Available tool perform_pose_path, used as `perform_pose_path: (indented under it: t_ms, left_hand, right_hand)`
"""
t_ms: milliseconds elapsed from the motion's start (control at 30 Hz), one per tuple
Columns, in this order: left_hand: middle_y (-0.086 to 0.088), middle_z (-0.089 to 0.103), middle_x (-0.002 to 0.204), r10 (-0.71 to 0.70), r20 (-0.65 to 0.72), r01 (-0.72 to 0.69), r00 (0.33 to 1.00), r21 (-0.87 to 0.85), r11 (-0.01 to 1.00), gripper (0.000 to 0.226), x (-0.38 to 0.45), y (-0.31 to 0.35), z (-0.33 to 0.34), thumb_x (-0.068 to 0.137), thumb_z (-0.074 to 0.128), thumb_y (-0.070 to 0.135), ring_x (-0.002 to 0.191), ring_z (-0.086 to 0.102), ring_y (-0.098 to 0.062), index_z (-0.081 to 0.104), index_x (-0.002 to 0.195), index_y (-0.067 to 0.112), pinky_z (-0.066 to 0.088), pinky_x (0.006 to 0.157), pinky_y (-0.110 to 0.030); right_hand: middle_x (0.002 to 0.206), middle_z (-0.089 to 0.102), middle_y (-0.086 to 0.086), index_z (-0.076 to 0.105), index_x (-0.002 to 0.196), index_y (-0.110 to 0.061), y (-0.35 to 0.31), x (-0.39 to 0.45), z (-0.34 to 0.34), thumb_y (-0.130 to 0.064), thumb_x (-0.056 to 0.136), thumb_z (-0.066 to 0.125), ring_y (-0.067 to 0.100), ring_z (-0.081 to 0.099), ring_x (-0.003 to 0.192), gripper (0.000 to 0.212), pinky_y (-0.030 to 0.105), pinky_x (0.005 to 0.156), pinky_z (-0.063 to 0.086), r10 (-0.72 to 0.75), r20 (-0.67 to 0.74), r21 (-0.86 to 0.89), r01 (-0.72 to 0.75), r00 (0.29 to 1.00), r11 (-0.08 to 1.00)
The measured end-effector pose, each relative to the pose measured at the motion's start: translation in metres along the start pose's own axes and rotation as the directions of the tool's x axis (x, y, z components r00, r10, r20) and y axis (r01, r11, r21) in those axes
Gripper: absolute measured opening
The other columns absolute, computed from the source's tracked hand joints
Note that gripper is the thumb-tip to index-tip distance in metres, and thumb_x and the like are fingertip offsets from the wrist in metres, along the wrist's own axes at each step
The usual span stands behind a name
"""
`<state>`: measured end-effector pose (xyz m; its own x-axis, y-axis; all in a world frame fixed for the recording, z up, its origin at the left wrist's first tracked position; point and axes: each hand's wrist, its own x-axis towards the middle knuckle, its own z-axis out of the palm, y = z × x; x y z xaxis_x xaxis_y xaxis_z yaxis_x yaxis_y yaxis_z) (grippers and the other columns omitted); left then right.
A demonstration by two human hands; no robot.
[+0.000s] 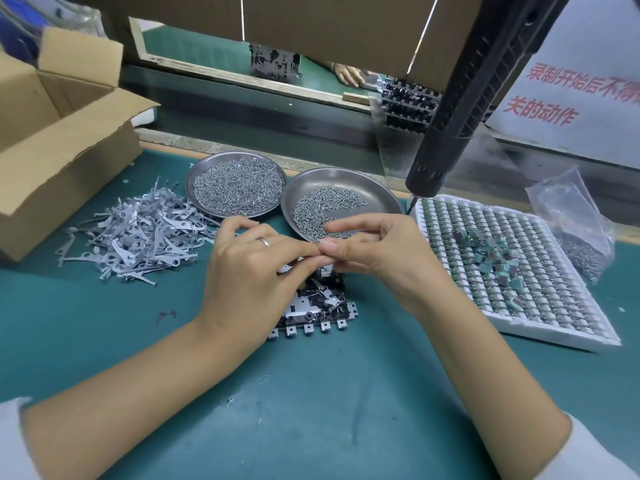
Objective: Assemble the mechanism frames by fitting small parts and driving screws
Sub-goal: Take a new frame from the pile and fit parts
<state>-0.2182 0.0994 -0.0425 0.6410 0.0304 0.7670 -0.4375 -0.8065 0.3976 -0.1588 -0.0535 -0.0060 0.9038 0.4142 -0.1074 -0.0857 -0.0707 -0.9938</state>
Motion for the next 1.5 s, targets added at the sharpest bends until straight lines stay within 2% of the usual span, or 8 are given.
perform_pose_path:
  t_ms: [167,267,467,634,834,1068,1301,1502]
  left_hand:
    - [0.012,0.069,0.075,-0.197,0.062,0.206,0.978,-0.239,0.949,0.018,0.004,0.012,-0.005,0.072,0.076,0.033,0.071,0.055,-0.006,0.075,0.083,0.02,0.046,0.078,-0.044]
    - [0.018,0.068,0.083,-0.229,0.094,0.247,0.969,-0.361,0.899,0.024,0.006,0.016,-0.008,0.069,0.076,0.032,0.078,0.064,-0.005,0.071,0.091,0.024,0.05,0.08,-0.035]
    - [0.01,0.07,0.085,-0.235,0.131,0.268,0.963,-0.385,0.883,0.028,0.006,0.014,-0.004,0.074,0.074,0.017,0.079,0.064,-0.003,0.07,0.1,0.024,0.047,0.072,-0.013]
    - [0.012,0.071,0.081,-0.389,0.177,0.426,0.904,-0.455,0.782,0.017,0.006,0.009,-0.003,0.076,0.072,0.02,0.074,0.063,0.005,0.071,0.083,0.035,0.041,0.064,-0.001]
    - [0.021,0.071,0.083,-0.446,0.213,0.492,0.869,-0.454,0.742,0.015,0.005,0.005,0.001,0.08,0.072,0.019,0.08,0.064,0.004,0.071,0.085,0.033,0.044,0.066,-0.003]
    - [0.024,0.071,0.084,-0.485,0.239,0.537,0.841,-0.471,0.699,0.013,0.003,0.011,0.001,0.072,0.07,0.033,0.078,0.064,0.007,0.073,0.085,0.032,0.042,0.066,-0.001]
    - [0.022,0.071,0.084,-0.494,0.243,0.546,0.835,-0.486,0.683,0.014,0.002,0.012,0.003,0.074,0.074,0.022,0.076,0.065,0.008,0.073,0.086,0.028,0.042,0.065,-0.001]
    - [0.018,0.071,0.081,-0.462,0.255,0.525,0.849,-0.505,0.685,0.017,0.003,0.014,0.003,0.077,0.073,0.01,0.071,0.065,0.004,0.073,0.086,0.024,0.044,0.06,-0.002]
  right_hand:
    - [0.079,0.073,0.007,0.072,0.085,-0.011,0.0,0.002,-0.004,-0.02,0.054,0.078,0.014,0.069,0.072,0.033,0.026,0.074,0.057,0.09,0.142,0.116,-0.107,0.986,0.987]
    - [0.084,0.073,0.009,0.076,0.079,-0.014,0.001,0.002,-0.005,-0.019,0.055,0.078,0.016,0.069,0.077,0.025,0.026,0.076,0.057,0.094,0.171,0.113,-0.115,0.981,0.987]
    - [0.078,0.074,0.006,0.074,0.085,-0.017,-0.022,-0.01,-0.024,-0.028,0.066,0.077,0.012,0.069,0.074,0.023,0.02,0.068,0.054,0.052,0.139,-0.185,-0.026,0.989,0.982]
    - [0.066,0.07,-0.002,0.073,0.073,-0.021,-0.042,-0.03,-0.101,-0.013,0.079,0.076,0.004,0.059,0.057,0.011,0.014,0.051,0.045,-0.162,-0.242,-0.784,-0.094,0.957,0.614]
    - [0.071,0.064,-0.007,0.071,0.089,-0.017,-0.024,-0.041,-0.138,-0.003,0.078,0.07,0.004,0.053,0.061,0.018,0.011,0.051,0.039,-0.095,-0.328,-0.864,-0.258,0.94,0.432]
    - [0.081,0.063,-0.01,0.067,0.113,-0.019,-0.014,-0.041,-0.131,-0.009,0.081,0.07,0.012,0.057,0.072,0.034,0.035,0.074,0.053,-0.175,-0.282,-0.923,-0.217,0.943,0.317]
    - [0.075,0.067,-0.007,0.072,0.101,-0.016,-0.017,-0.048,-0.131,-0.005,0.078,0.067,0.007,0.06,0.066,0.026,0.03,0.072,0.053,-0.262,-0.308,-0.884,-0.174,0.915,0.433]
    - [0.076,0.075,0.001,0.075,0.086,-0.019,-0.025,-0.053,-0.118,-0.005,0.08,0.072,0.014,0.072,0.073,0.015,0.034,0.076,0.058,-0.133,-0.272,-0.501,-0.023,0.953,0.865]
